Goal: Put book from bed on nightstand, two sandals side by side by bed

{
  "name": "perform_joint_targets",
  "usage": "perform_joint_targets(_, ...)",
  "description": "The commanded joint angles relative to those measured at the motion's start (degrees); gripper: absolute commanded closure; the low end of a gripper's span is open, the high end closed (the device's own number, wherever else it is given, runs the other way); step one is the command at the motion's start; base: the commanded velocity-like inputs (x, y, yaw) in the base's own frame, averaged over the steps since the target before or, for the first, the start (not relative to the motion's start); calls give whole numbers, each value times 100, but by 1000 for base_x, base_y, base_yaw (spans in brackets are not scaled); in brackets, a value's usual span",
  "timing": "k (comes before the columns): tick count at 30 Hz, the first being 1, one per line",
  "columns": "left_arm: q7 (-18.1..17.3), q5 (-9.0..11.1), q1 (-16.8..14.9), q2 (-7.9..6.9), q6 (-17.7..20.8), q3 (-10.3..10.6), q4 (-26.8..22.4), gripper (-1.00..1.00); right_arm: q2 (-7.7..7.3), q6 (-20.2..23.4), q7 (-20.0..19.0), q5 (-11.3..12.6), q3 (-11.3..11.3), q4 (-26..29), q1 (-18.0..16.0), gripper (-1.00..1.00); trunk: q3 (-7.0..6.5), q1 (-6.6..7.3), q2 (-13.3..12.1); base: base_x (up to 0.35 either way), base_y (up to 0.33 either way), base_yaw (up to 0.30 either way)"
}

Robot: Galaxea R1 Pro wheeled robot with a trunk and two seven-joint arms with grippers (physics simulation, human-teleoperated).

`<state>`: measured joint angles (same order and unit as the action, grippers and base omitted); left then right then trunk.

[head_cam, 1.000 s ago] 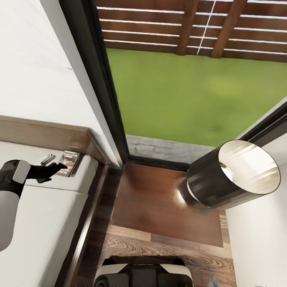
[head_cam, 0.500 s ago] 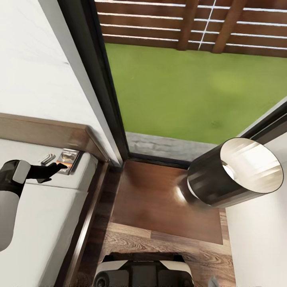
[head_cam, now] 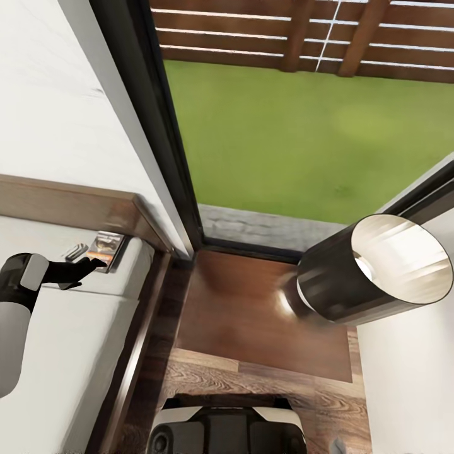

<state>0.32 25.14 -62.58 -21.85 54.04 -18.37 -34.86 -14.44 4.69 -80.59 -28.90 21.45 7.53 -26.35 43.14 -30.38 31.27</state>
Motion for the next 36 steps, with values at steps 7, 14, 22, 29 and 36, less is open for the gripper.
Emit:
perform_joint_targets(7,3,8,0,6,28,-18,-3,-100,1,50,-25,-45,52,8,-2,-100,68,-2,7,0,0,0)
perform_joint_targets(14,3,8,0,9,28,-17,-3,-100,1,50,-19,-41,52,8,-2,-100,126,-2,7,0,0,0)
perform_joint_targets(22,3,14,0,14,28,-25,-3,-100,3,50,-27,-38,52,6,-2,-100,138,-2,7,0,0,0)
perform_joint_targets(29,3,16,4,15,28,-26,-3,-100,3,50,-27,-38,52,3,-2,-100,138,-2,7,0,0,0)
perform_joint_targets(36,3,15,8,15,28,-26,-3,-100,2,50,-15,-37,52,8,-2,-100,138,-2,7,0,0,0)
